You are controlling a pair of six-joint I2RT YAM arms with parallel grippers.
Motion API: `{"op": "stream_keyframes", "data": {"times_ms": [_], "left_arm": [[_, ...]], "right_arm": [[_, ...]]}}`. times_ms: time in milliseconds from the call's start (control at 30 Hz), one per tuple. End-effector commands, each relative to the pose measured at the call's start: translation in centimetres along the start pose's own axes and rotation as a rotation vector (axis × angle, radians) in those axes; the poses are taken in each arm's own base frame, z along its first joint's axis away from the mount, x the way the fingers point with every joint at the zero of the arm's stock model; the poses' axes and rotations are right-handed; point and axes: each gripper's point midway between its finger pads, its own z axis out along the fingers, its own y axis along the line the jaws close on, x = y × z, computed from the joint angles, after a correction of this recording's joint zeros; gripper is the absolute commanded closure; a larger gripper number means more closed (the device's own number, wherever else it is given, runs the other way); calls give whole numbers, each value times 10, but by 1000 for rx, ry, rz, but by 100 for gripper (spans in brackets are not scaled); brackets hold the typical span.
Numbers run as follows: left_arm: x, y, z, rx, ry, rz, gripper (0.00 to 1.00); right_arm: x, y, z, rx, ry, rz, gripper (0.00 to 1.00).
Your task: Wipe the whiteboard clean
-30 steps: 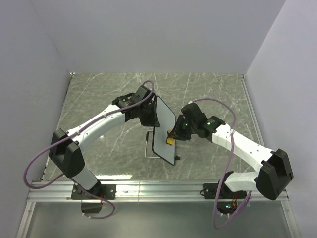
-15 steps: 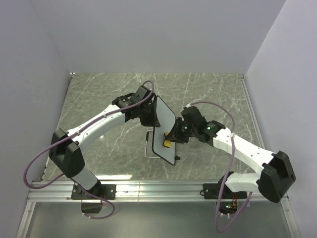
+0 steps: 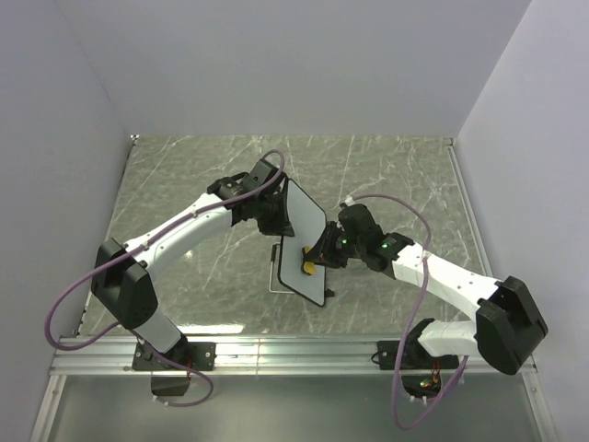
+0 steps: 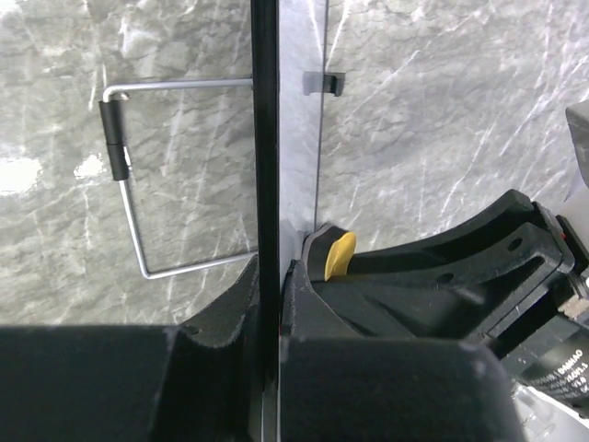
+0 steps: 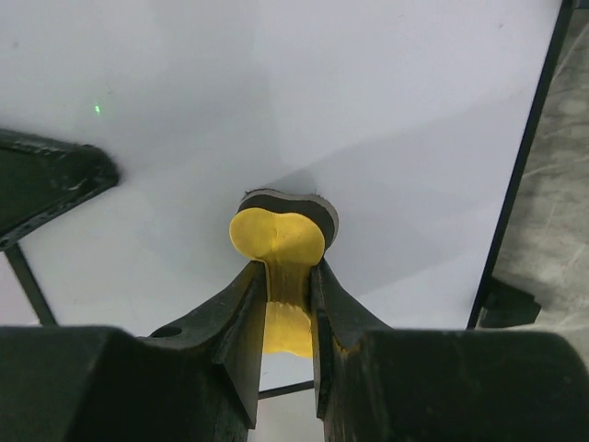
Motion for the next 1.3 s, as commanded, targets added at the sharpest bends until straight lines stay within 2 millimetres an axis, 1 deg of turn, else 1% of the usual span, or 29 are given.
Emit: {"op": "stream_keyframes", "data": {"times_ms": [0, 133, 267, 333, 367, 433, 467, 500, 533, 567, 600, 633, 667, 700, 733, 833, 867, 900, 967, 1067, 1133, 1167, 1233, 1267], "left_arm": [[60, 56, 40, -229, 210, 83, 100], [59, 56, 39, -232, 212, 90, 100], [59, 57, 39, -237, 214, 96, 100], [58, 57, 40, -234, 212, 101, 100], [58, 57, 40, -235, 213, 102, 100], [57, 55, 40, -230, 212, 107, 100], [57, 55, 41, -229, 215, 108, 100], [57, 54, 41, -226, 214, 111, 100], [56, 53, 41, -225, 210, 111, 100], [55, 53, 42, -224, 211, 111, 100], [54, 51, 42, -221, 210, 111, 100], [53, 50, 42, -218, 204, 112, 100], [52, 50, 43, -217, 205, 112, 100], [52, 48, 43, -211, 204, 112, 100], [51, 48, 44, -209, 202, 113, 100], [51, 46, 45, -203, 202, 116, 100], [49, 45, 45, -202, 200, 115, 100], [48, 44, 45, -199, 197, 115, 100], [46, 42, 45, -196, 193, 116, 100], [43, 39, 44, -193, 188, 119, 100], [41, 37, 41, -195, 182, 122, 100], [39, 37, 39, -195, 178, 126, 99], [36, 34, 36, -192, 166, 127, 97], [36, 33, 35, -190, 166, 130, 96]], "right_arm": [[24, -48, 25, 132, 66, 4, 100], [41, -92, 30, 259, 103, 14, 100], [56, -125, 28, 362, 143, 20, 100], [58, -131, 26, 387, 146, 16, 100], [59, -132, 23, 392, 149, 7, 100], [52, -123, 20, 375, 126, -1, 100], [46, -118, 13, 375, 101, -17, 100], [34, -104, 9, 352, 68, -30, 100], [27, -97, 4, 347, 40, -45, 100], [16, -92, -8, 356, -7, -73, 100], [1, -76, -15, 335, -57, -88, 100], [-6, -70, -22, 332, -86, -99, 100], [-13, -69, -33, 345, -111, -116, 100], [-27, -66, -40, 361, -164, -121, 100], [-33, -66, -45, 372, -181, -136, 100], [-45, -88, -55, 466, -212, -135, 100], [-45, -100, -54, 502, -196, -124, 100], [-47, -118, -55, 545, -195, -85, 100], [-42, -146, -49, 597, -166, -54, 100], [-41, -172, -40, 609, -147, 10, 100], [-39, -181, -32, 615, -115, 32, 100], [-41, -182, -29, 615, -114, 32, 100], [-43, -180, -25, 613, -104, 28, 100], [-48, -177, -23, 599, -117, 26, 99]]}}
